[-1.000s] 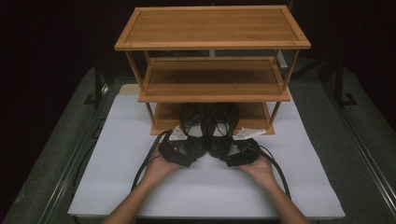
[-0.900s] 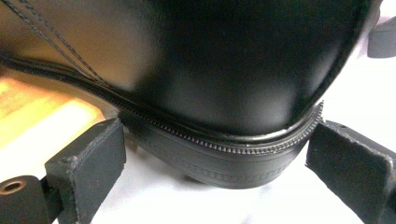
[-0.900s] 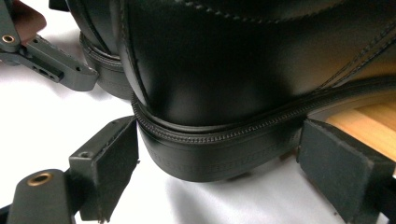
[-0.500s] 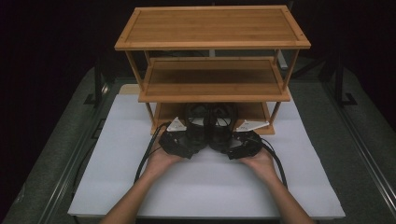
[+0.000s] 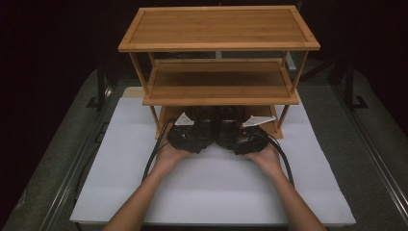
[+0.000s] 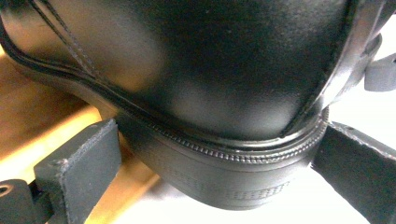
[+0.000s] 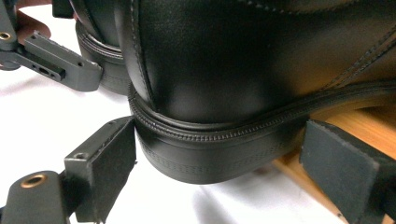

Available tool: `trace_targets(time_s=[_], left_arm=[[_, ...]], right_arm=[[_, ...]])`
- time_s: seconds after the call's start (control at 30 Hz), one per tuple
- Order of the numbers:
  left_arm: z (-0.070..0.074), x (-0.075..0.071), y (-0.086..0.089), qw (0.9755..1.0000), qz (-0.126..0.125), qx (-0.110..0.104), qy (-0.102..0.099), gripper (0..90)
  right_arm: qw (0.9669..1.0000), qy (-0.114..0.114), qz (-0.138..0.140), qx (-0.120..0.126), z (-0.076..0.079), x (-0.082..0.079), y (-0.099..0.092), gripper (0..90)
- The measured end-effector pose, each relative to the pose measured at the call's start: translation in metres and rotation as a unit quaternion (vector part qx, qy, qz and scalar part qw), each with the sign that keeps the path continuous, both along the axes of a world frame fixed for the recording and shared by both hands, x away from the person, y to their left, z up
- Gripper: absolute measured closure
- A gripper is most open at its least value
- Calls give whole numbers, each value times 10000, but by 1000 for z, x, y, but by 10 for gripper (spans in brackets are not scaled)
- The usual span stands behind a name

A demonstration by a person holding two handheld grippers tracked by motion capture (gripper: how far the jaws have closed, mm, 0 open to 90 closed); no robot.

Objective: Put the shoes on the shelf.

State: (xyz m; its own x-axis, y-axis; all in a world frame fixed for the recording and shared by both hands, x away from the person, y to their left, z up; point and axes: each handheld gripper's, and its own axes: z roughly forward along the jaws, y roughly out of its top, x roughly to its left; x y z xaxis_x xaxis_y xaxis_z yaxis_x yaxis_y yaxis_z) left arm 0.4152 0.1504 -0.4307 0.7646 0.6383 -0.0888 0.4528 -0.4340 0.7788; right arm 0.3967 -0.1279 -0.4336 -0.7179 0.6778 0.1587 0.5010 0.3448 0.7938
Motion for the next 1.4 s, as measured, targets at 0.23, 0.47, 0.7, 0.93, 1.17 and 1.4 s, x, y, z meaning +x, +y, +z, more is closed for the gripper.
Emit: trace_targets(time_s=[0.23, 0.47, 0.7, 0.93, 1.17, 1.4], left_arm=[[-5, 17, -8, 9998, 87, 147, 32, 13], [-9, 30, -15, 9995, 120, 302, 10, 12], [-19, 40, -17, 9996, 159, 218, 68, 6], [-20, 44, -20, 9993, 238, 259, 98, 2], [-21, 42, -24, 9986, 422, 196, 244, 0], [-20, 43, -18, 9993, 236, 254, 160, 0]], right_arm=[[9998, 10, -73, -176, -3, 17, 0, 109], [9993, 170, -182, -275, -4, 35, -1, 88], [9982, -24, -172, -575, -10, 45, 2, 85], [9979, -6, -176, -616, -10, 51, 2, 84], [9985, 19, -184, -511, -13, 53, -1, 83], [9985, -24, -191, -514, -14, 51, -2, 104]])
